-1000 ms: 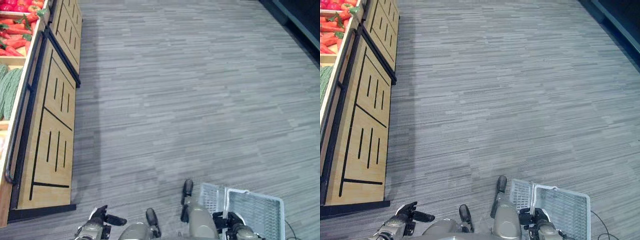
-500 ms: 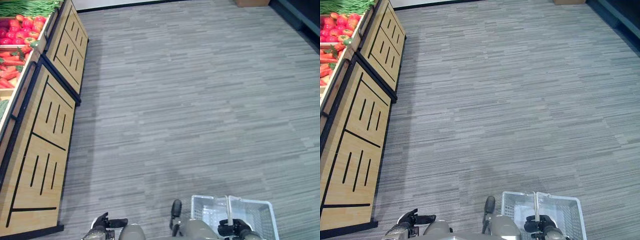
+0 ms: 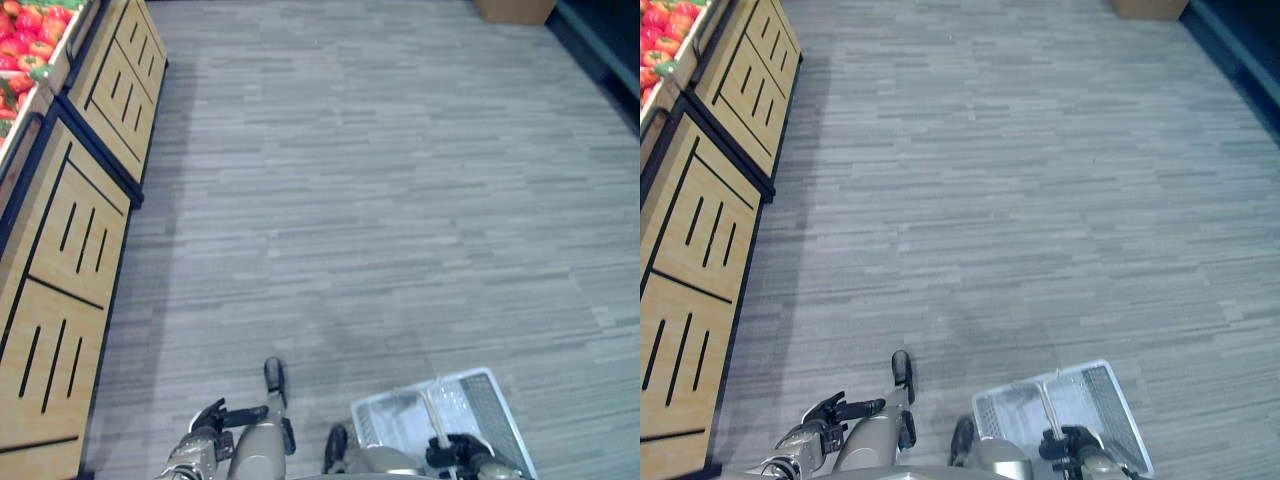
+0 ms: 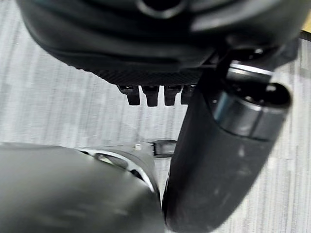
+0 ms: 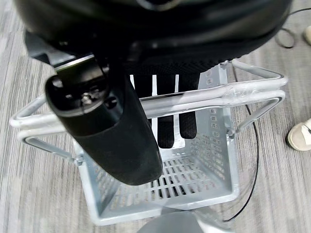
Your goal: Get the vegetables into the basket
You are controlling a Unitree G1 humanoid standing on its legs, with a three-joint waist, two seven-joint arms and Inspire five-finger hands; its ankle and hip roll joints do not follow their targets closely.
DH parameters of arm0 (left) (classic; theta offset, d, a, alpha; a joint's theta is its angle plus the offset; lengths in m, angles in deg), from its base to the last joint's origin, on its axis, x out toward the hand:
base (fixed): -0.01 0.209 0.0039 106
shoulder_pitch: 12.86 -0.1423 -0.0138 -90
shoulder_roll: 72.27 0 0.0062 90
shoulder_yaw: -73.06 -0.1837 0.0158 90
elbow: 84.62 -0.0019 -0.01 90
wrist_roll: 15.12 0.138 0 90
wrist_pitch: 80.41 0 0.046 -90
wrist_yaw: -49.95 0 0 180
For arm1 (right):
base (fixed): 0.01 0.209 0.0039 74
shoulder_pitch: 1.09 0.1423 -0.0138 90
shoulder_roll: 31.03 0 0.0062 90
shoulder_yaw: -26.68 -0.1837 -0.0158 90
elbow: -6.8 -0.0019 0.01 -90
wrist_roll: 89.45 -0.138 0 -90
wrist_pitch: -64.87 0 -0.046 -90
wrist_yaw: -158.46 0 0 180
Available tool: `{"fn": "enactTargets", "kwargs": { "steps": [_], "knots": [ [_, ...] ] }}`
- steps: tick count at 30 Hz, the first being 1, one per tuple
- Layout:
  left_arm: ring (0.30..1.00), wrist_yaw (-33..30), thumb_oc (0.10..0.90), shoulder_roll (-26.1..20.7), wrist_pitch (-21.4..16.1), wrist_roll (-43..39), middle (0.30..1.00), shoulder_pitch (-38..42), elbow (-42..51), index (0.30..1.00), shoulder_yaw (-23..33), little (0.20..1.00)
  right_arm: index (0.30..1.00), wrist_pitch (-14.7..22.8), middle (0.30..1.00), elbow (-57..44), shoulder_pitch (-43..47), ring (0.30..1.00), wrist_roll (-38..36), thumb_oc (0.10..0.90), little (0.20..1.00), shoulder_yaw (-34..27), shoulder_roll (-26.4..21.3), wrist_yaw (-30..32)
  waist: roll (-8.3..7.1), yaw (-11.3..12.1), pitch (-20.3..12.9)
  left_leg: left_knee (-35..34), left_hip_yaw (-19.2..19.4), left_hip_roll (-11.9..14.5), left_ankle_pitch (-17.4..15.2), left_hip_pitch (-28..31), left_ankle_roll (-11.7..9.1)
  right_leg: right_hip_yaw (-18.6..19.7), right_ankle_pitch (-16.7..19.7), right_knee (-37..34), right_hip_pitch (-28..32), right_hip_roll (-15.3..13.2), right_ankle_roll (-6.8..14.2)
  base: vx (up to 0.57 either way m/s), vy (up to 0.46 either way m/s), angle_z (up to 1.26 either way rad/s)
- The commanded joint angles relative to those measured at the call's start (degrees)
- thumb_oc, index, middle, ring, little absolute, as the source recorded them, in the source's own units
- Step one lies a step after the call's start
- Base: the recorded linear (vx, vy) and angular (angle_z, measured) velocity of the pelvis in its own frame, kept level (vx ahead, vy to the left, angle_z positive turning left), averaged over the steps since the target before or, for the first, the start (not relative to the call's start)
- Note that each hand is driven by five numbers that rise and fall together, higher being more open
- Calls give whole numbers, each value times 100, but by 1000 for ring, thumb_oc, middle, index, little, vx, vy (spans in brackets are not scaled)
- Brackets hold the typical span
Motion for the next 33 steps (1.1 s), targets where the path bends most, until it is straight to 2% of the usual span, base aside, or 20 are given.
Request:
{"fn": "enactTargets", "kwargs": {
  "steps": [1,2,4,7,11,13,14,16,17,19,20,21,22,24,26,27,28,29,31,33],
  "knots": [
    [1000,26,900,-15,36,345,1000,-277,-5,1000,-343,1000,300,55,300,-421,-127,300,53,400,300,44,-81,-96,12,130,-66,405,-53,0,-1088,337,-389,286,-45,761,-619,-550,321,169,244,-20],
    [1000,35,900,-52,25,423,1000,-267,12,1000,-364,1000,300,46,300,-403,-109,300,85,400,300,66,-65,-100,-6,150,-81,448,-6,-30,-1168,354,-336,317,5,848,-670,-598,363,205,323,-33],
    [1000,8,900,-165,13,464,1000,-198,122,1000,-364,1000,300,35,300,-423,-26,300,201,400,300,163,-40,-132,-74,266,-77,602,110,-130,-1445,441,-241,331,370,1170,-861,-755,537,275,426,-33],
    [1000,11,900,-252,14,441,1000,-163,222,1000,-368,1000,300,23,300,-515,25,300,256,400,300,237,-14,-150,-113,348,-11,626,229,-166,-1586,574,-165,287,614,1475,-983,-836,655,115,198,-19],
    [1000,14,900,-295,33,504,1000,-150,304,1000,-409,1000,300,30,300,-623,41,300,258,400,300,293,2,-186,-80,404,67,589,121,-351,-1807,897,52,222,913,2477,-1255,-940,711,177,296,5],
    [1000,20,900,-314,42,534,1000,-134,297,1000,-426,1000,300,37,300,-708,31,300,263,400,300,362,11,-212,-31,385,78,407,16,-414,-1770,1042,99,377,919,2654,-1498,-814,674,79,161,48],
    [1000,33,900,-308,30,577,1000,-119,283,1000,-443,1000,300,39,300,-736,39,300,295,400,300,409,2,-223,68,376,89,175,-79,-400,-1603,1107,105,502,770,2477,-1795,-606,550,55,117,46],
    [1000,21,900,-291,14,587,1000,-111,288,1000,-477,1000,300,50,300,-766,52,300,277,400,300,435,7,-210,143,348,142,63,-215,-391,-1510,1161,74,656,653,2091,-1906,-437,504,29,49,54],
    [1000,21,900,-291,14,587,1000,-111,288,1000,-477,1000,300,50,300,-765,53,300,277,400,300,435,6,-210,145,352,137,63,-211,-388,-1508,1154,73,659,658,2087,-1912,-433,502,7,5,55],
    [1000,18,900,-276,-17,601,1000,-57,290,1000,-526,1000,300,66,300,-772,117,300,235,400,300,463,-3,-196,195,331,212,62,-383,-398,-1474,1146,50,1072,646,1388,-2002,-196,491,8,-1,60],
    [1000,18,900,-276,-17,601,1000,-57,290,1000,-526,1000,300,66,300,-772,117,300,235,400,300,463,-3,-196,195,331,212,62,-383,-398,-1474,1146,50,1072,646,1388,-2002,-196,491,22,-31,48],
    [1000,12,900,-269,-54,636,1000,36,270,1000,-599,1000,300,91,300,-762,160,300,180,400,300,488,-13,-182,206,276,294,62,-680,-469,-1434,1160,36,1758,831,866,-2280,75,557,28,-55,56],
    [1000,6,900,-272,-73,631,1000,54,280,1000,-613,1000,300,99,300,-771,156,300,163,400,300,499,-15,-179,208,235,313,62,-807,-498,-1423,1168,33,2040,889,777,-2370,178,573,48,-77,68],
    [1000,8,900,-261,-78,648,1000,50,290,1000,-631,1000,300,95,300,-777,145,300,166,400,300,505,-10,-185,191,229,320,62,-923,-526,-1429,1188,33,2091,911,802,-2406,209,596,57,-54,131],
    [1000,0,900,-215,-67,697,1000,52,235,1000,-694,1000,300,103,300,-751,109,300,168,400,300,514,-31,-196,162,209,258,62,-1174,-598,-1477,1217,62,2093,934,736,-2166,177,517,126,-116,156],
    [1000,-16,900,-203,-79,642,1000,77,211,1000,-707,1000,300,112,300,-697,163,300,171,400,300,529,-33,-186,156,190,262,62,-1320,-582,-1437,1178,35,2177,929,749,-2146,281,458,96,-119,89],
    [1000,-16,900,-203,-79,642,1000,77,211,1000,-707,1000,300,112,300,-696,163,300,171,400,300,530,-33,-186,156,187,262,62,-1322,-582,-1437,1177,35,2175,928,750,-2146,280,458,67,-132,40],
    [1000,-23,900,-210,-80,622,1000,84,227,1000,-710,1000,300,112,300,-707,176,300,167,400,300,547,-39,-184,144,193,275,62,-1379,-572,-1417,1162,21,2165,885,808,-2159,299,424,49,-157,35],
    [1000,-55,900,-190,-96,503,1000,172,259,1000,-778,1000,300,132,300,-676,239,300,121,400,300,613,-49,-168,101,209,328,127,-1764,-548,-1383,1007,-35,2017,642,1010,-2222,363,293,65,-198,40],
    [1000,-52,900,-194,-103,464,1000,199,260,1000,-779,1000,300,151,300,-680,249,300,111,400,300,639,-53,-176,81,186,343,267,-1838,-553,-1429,921,-56,2027,605,1043,-2225,374,260,41,-77,79]
  ]
}}
